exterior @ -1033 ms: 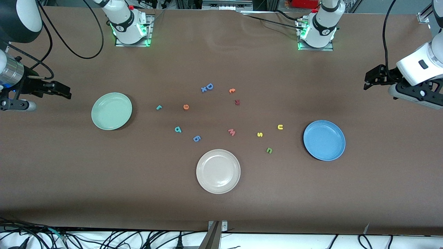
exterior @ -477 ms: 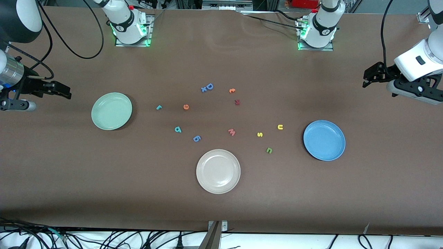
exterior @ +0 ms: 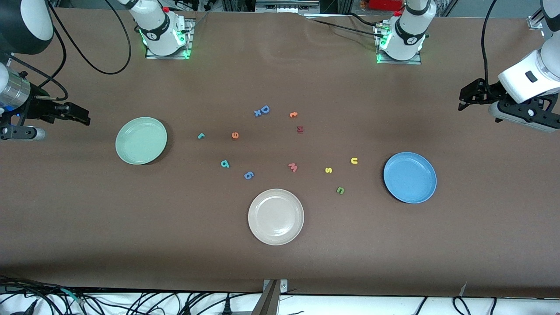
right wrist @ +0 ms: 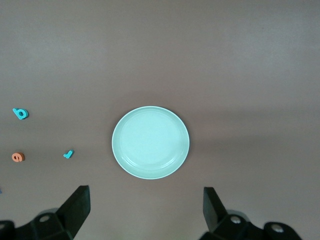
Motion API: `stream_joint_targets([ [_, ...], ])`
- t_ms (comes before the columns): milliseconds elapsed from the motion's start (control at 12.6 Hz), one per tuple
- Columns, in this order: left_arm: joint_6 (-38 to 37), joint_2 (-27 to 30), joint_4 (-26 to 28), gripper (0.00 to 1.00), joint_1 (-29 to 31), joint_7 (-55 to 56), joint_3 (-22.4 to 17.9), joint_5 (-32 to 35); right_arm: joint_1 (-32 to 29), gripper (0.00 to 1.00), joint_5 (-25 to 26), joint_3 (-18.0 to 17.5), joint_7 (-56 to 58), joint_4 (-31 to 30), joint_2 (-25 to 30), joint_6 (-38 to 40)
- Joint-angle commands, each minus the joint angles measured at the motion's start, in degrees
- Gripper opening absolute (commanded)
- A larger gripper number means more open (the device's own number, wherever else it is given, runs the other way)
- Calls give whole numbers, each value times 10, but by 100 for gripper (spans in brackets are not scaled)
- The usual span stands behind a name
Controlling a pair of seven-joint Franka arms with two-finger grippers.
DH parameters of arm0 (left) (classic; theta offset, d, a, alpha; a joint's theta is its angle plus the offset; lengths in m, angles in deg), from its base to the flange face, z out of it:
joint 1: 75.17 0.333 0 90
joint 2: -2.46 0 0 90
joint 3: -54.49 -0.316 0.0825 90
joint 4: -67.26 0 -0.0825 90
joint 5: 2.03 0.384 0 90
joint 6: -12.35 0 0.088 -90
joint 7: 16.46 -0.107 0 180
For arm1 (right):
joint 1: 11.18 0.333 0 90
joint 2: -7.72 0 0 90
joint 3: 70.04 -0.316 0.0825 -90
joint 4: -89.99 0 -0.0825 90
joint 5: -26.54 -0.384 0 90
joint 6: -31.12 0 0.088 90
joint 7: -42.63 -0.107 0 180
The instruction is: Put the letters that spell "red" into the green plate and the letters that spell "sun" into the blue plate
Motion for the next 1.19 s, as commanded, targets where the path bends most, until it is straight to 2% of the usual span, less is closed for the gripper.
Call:
stream_joint_targets([
  [0, -10, 19, 11, 100, 5, -2, 6, 4, 8, 100, 0, 6, -2, 2, 4, 5],
  [477, -25, 20, -6, 100, -2, -6, 9, 3, 9, 100, 0, 5, -2, 5, 3, 6],
  [636, -28, 20, -6, 100, -1, 6, 30, 4, 9, 100, 0, 5, -2, 10, 3, 3],
  [1112, -83, 25, -7, 100, 4, 5, 31, 6, 9, 100, 3, 5, -3, 15, -4, 2],
])
